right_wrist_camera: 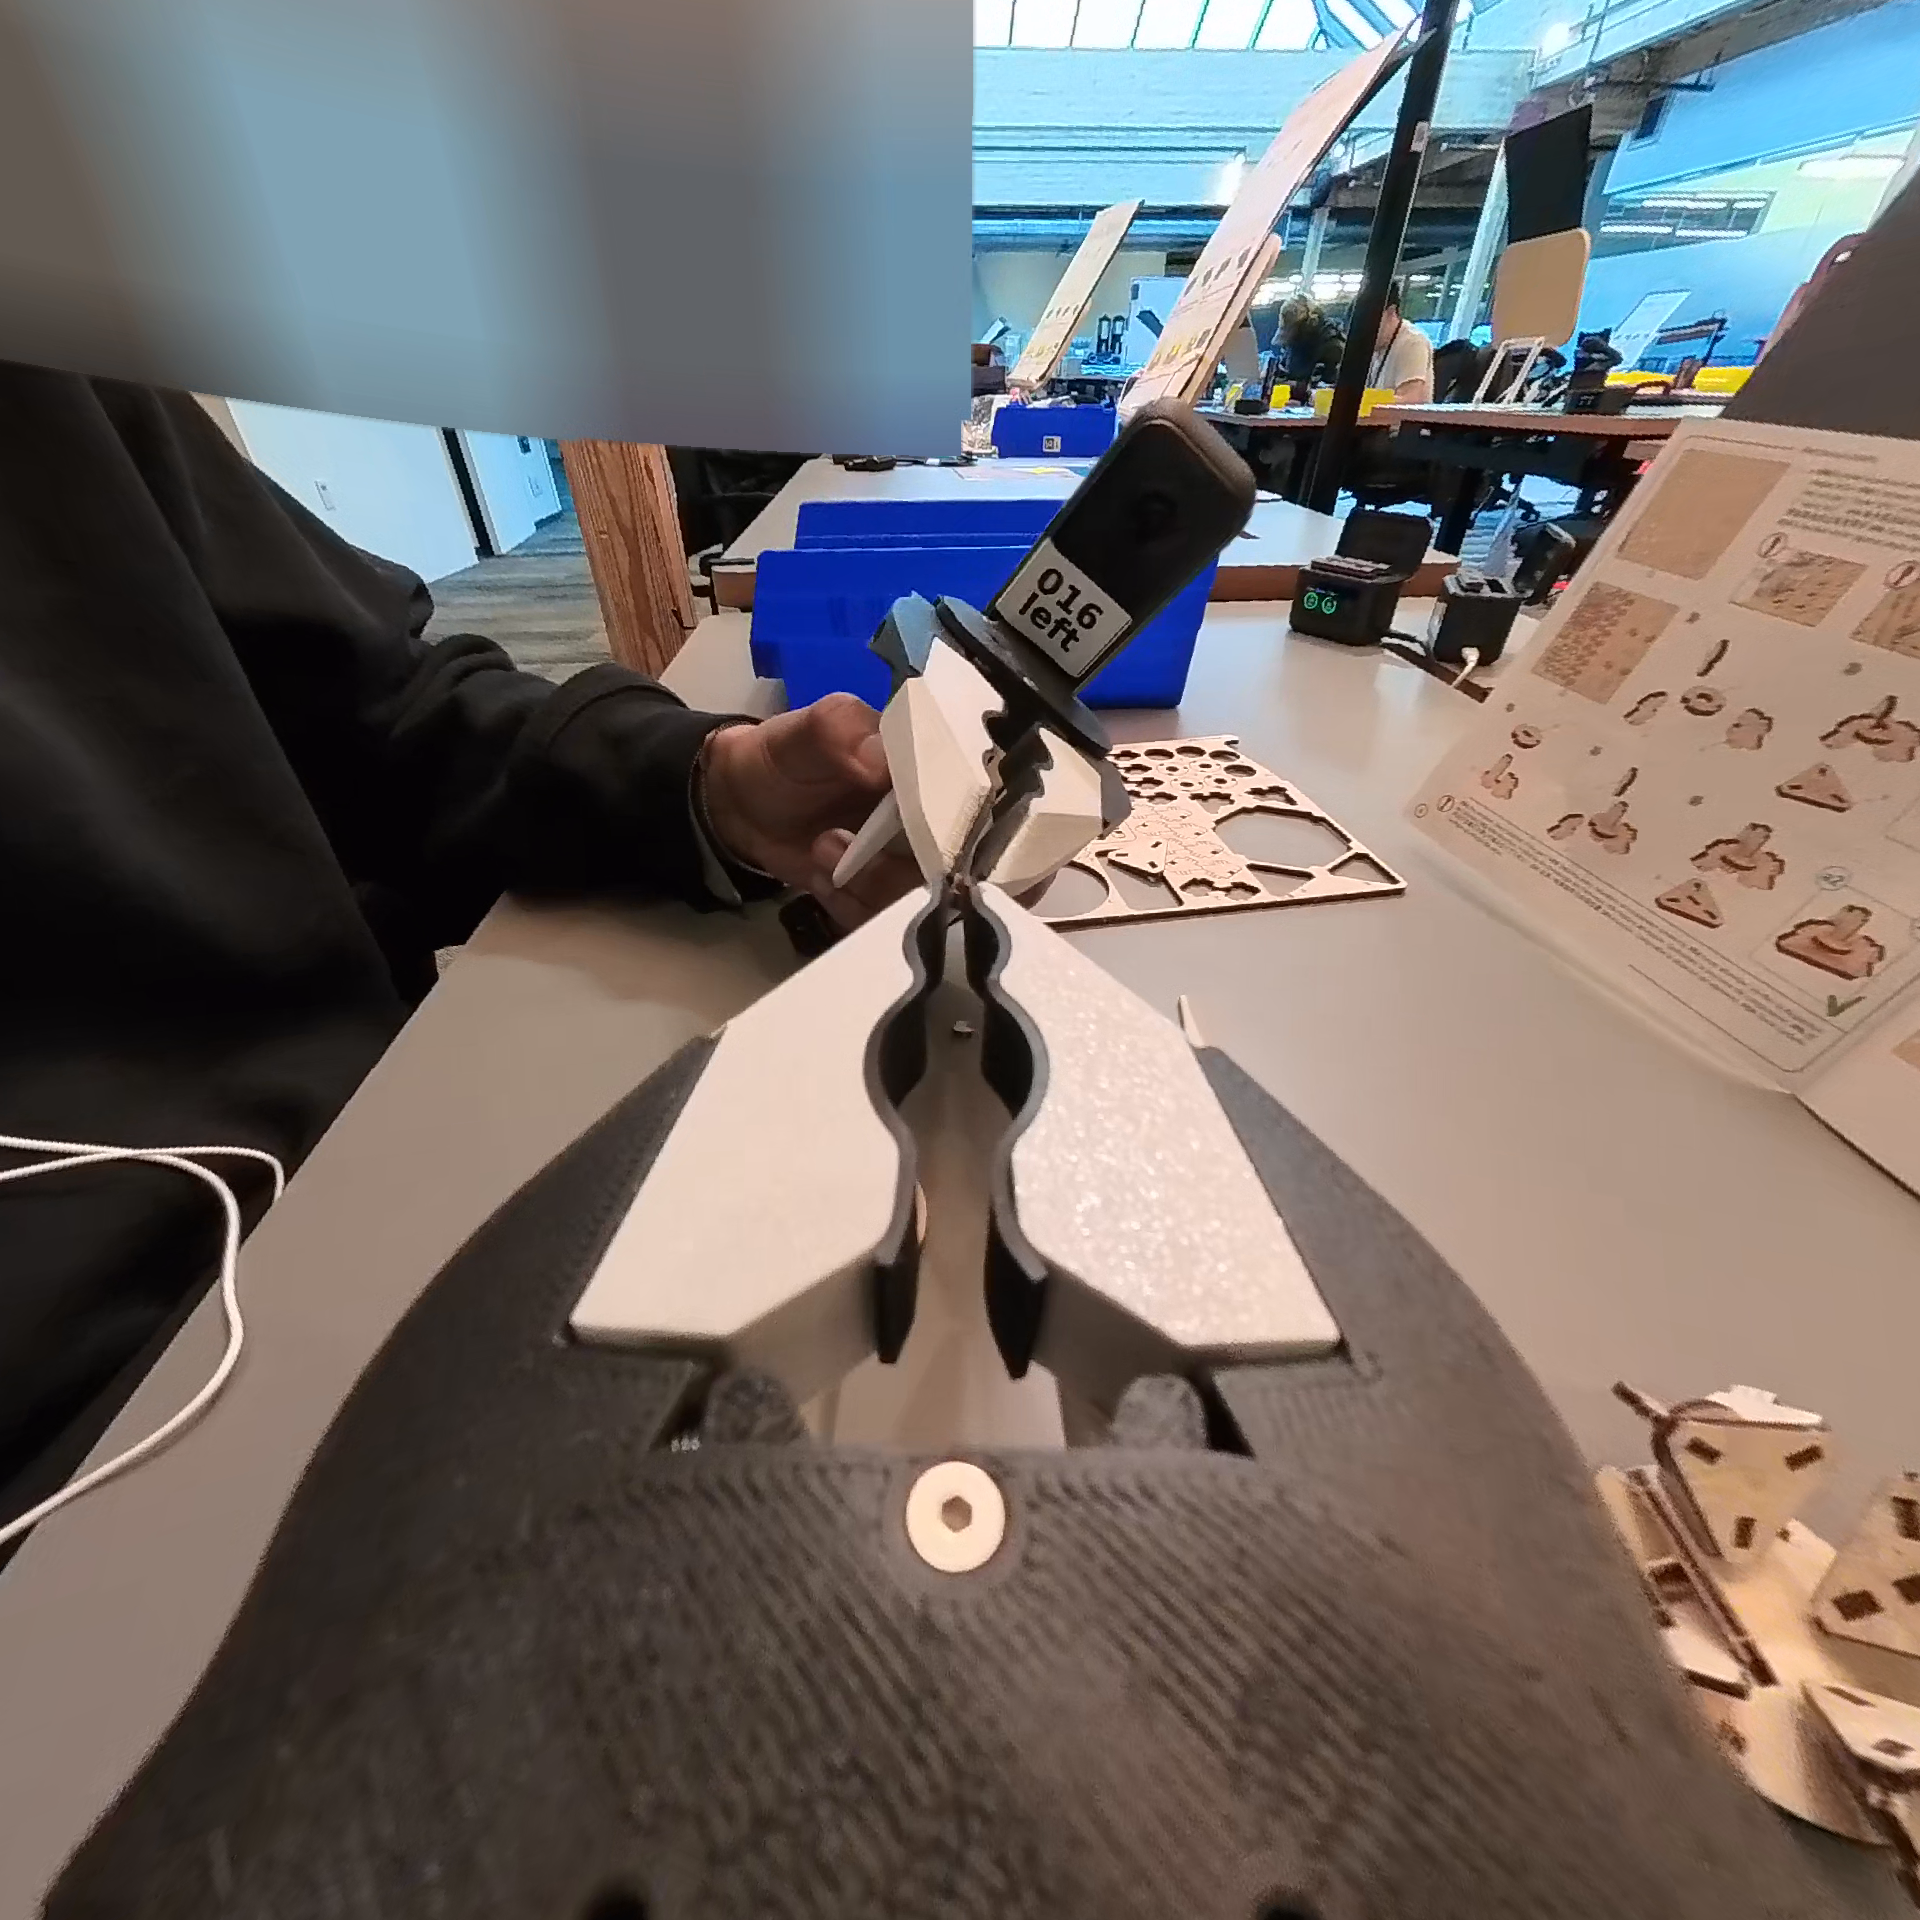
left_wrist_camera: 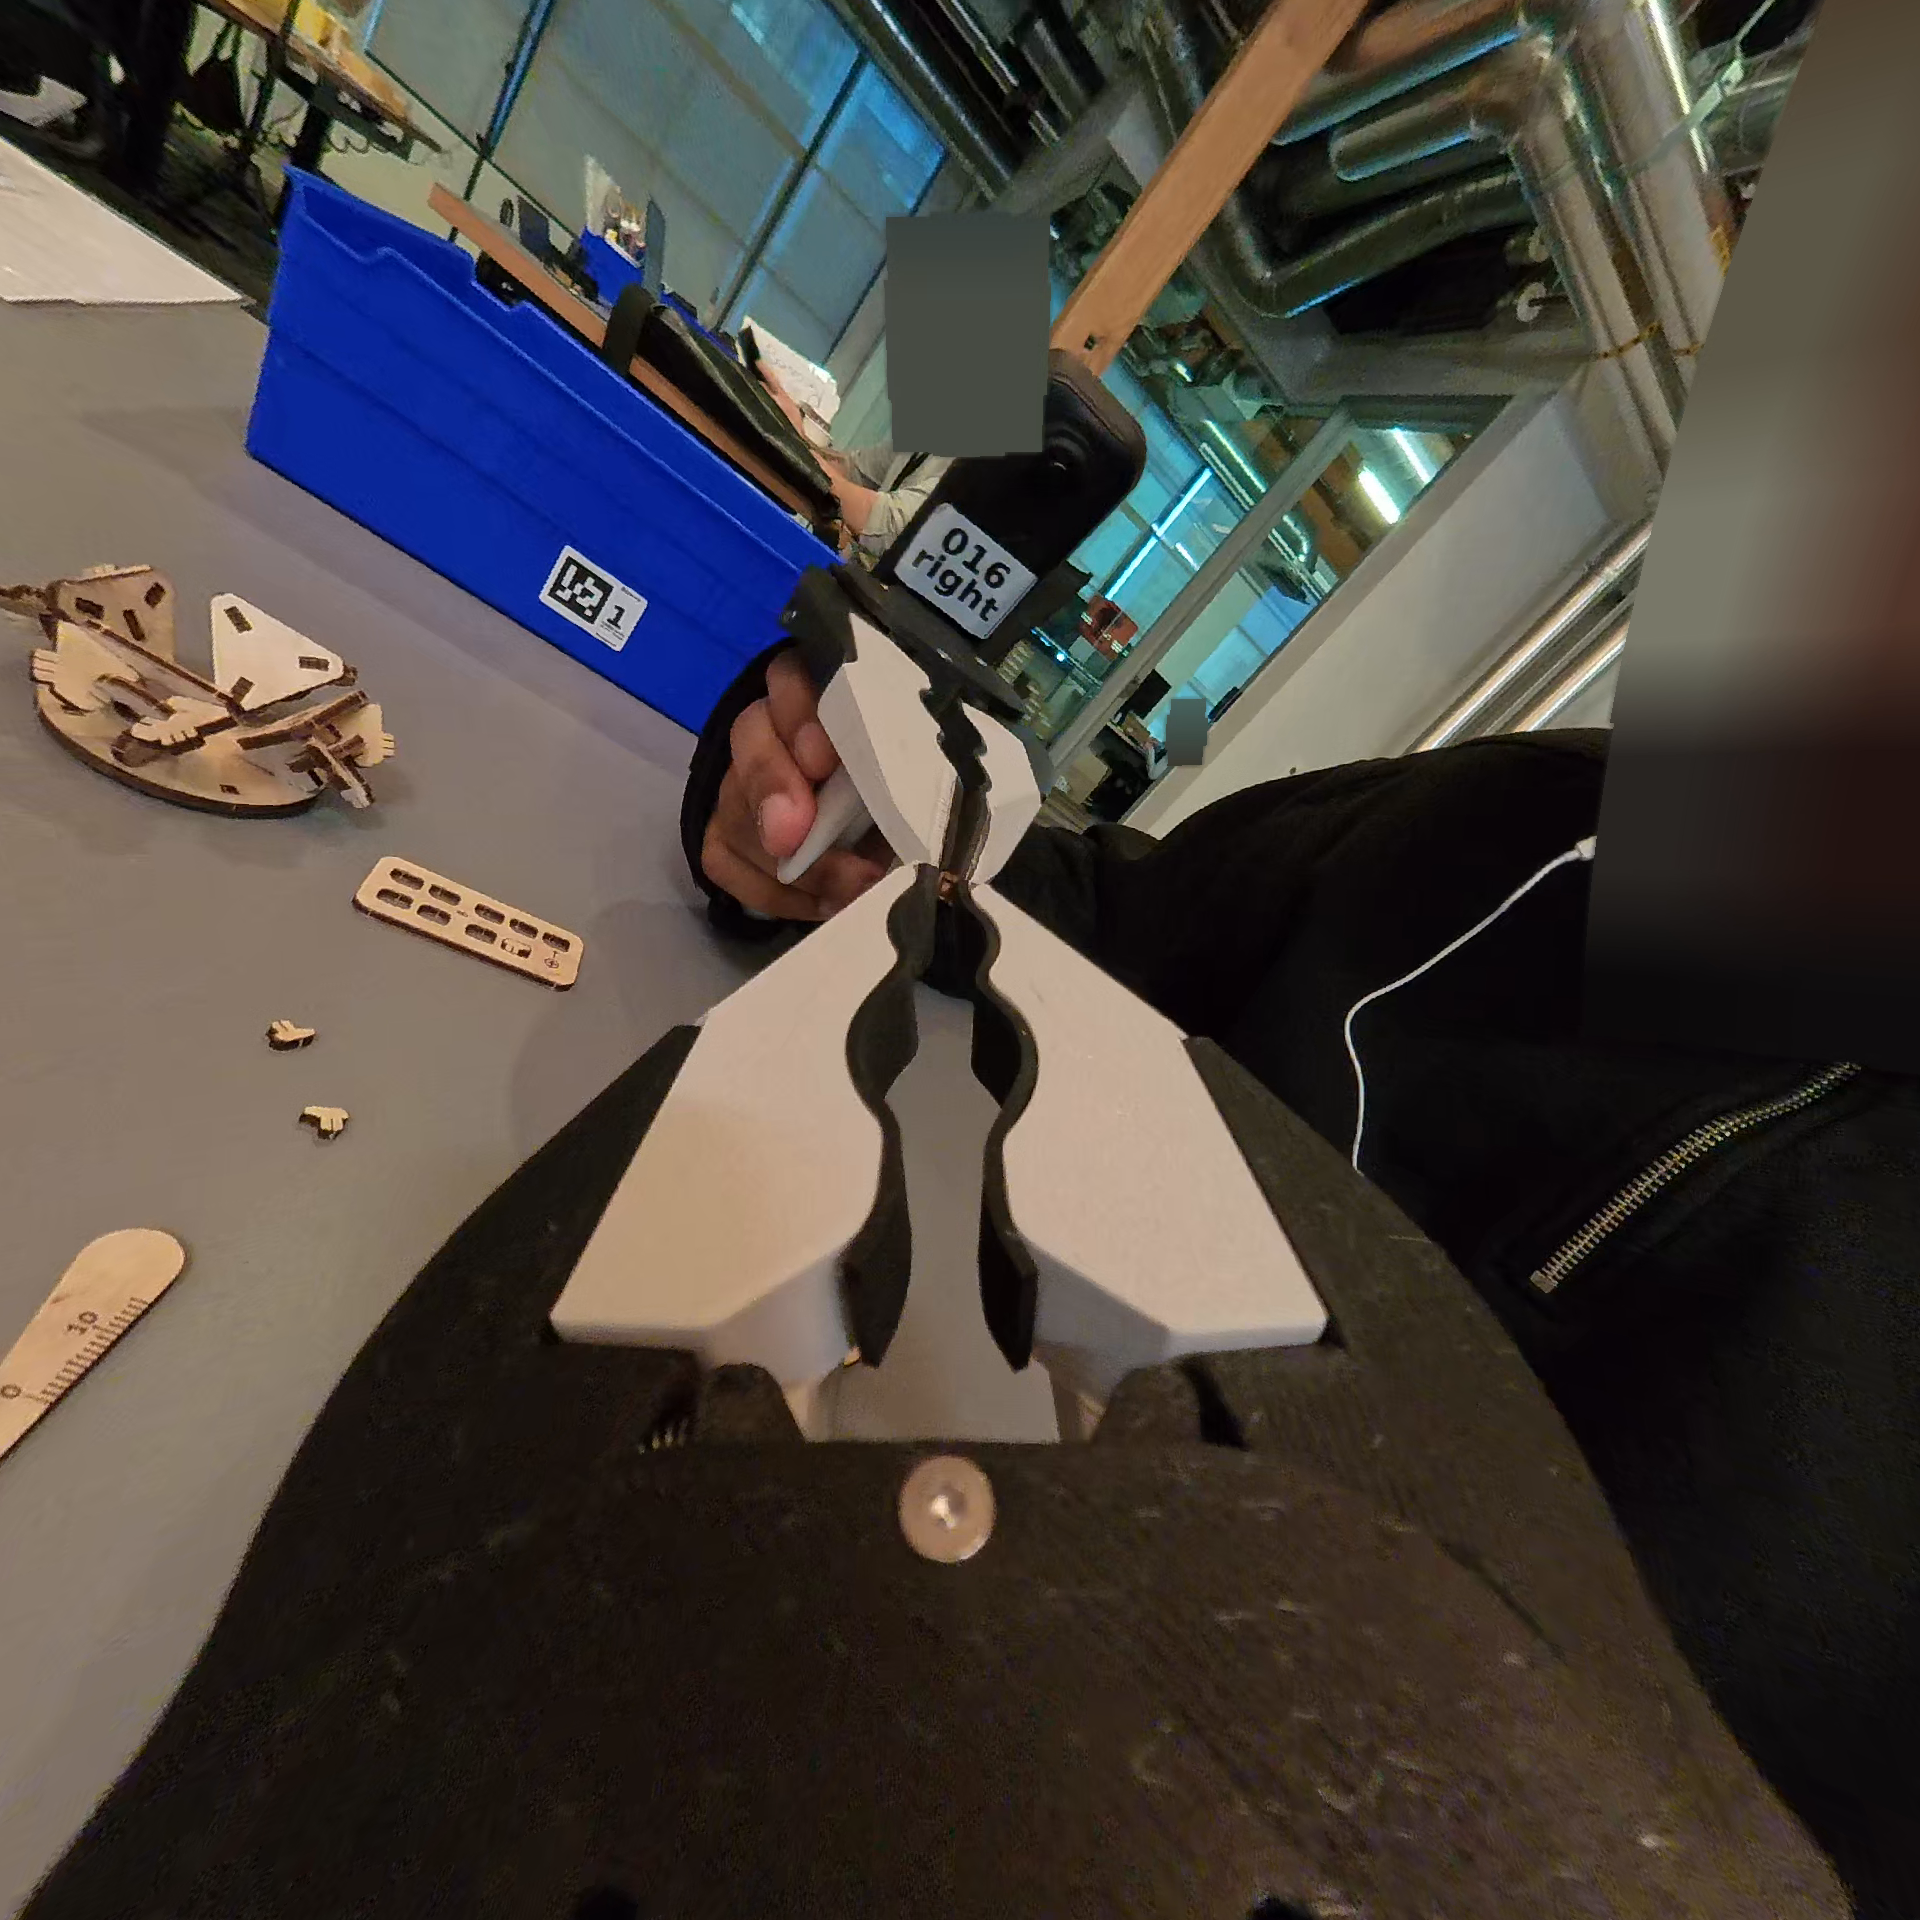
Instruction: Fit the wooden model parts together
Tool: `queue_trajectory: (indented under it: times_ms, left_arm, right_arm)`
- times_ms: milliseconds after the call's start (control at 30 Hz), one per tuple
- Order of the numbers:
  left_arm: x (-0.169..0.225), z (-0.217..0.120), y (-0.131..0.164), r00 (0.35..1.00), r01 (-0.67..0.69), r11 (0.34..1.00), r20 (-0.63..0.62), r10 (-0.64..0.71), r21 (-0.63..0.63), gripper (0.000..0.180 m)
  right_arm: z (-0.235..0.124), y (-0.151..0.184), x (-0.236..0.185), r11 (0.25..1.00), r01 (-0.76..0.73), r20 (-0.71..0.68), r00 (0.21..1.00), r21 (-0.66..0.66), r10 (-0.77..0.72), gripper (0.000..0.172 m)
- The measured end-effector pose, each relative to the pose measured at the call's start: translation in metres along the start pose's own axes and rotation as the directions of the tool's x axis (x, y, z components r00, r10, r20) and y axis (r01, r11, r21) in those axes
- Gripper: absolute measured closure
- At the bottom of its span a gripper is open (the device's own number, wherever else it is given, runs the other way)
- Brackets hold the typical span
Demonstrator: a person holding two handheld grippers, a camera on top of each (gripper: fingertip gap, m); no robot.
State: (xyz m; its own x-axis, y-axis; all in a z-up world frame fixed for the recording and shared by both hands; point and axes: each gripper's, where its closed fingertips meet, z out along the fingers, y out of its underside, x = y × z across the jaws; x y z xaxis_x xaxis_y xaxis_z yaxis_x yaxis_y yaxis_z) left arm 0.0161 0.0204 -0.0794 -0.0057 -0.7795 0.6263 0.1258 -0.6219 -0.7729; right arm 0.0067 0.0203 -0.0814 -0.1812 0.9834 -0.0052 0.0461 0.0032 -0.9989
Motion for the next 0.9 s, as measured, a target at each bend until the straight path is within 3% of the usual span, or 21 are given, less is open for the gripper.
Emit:
queue_trajectory:
  times_ms: [133, 233, 333, 433, 900]
  left_arm:
    - [-0.003, 0.0, 0.003, 1.0, 0.01, 1.0, 0.019, -0.01, -0.02, 0.18]
    - [-0.01, -0.004, 0.006, 0.997, 0.057, 0.997, 0.046, -0.055, -0.041, 0.18]
    - [-0.023, -0.008, 0.024, 0.982, 0.168, 0.974, 0.109, -0.153, -0.15, 0.18]
    - [-0.026, -0.011, 0.033, 0.976, 0.198, 0.959, 0.13, -0.174, -0.202, 0.18]
    - [-0.023, -0.009, 0.051, 0.969, 0.241, 0.923, 0.118, -0.215, -0.301, 0.18]
  right_arm:
    - [-0.001, 0.005, 0.0, 0.995, 0.089, -0.016, 0.996, -0.049, -0.09, 0.163]
    - [-0.001, 0.017, 0.004, 0.954, 0.249, -0.06, 0.963, -0.167, -0.262, 0.152]
    - [0.001, 0.041, 0.011, 0.809, 0.456, -0.068, 0.856, -0.372, -0.513, 0.148]
    - [0.007, 0.053, 0.003, 0.681, 0.59, -0.009, 0.753, -0.433, -0.658, 0.149]
    - [0.012, 0.054, -0.011, 0.687, 0.618, 0.042, 0.754, -0.383, -0.656, 0.163]
